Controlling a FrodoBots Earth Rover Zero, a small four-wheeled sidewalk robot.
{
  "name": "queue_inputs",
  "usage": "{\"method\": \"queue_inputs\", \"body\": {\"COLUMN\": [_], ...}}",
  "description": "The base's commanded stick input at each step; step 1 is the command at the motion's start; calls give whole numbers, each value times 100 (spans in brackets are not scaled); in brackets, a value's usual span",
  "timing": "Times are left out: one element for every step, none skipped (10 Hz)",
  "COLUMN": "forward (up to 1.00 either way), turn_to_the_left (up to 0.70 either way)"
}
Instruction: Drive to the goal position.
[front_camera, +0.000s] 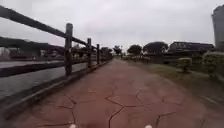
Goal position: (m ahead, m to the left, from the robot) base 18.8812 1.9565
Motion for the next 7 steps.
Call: {"method": "queue_inputs", "body": {"forward": [100,100,100,100,100,100,100], "turn_to_the_left": [-33,0,0,0,0,0,0]}}
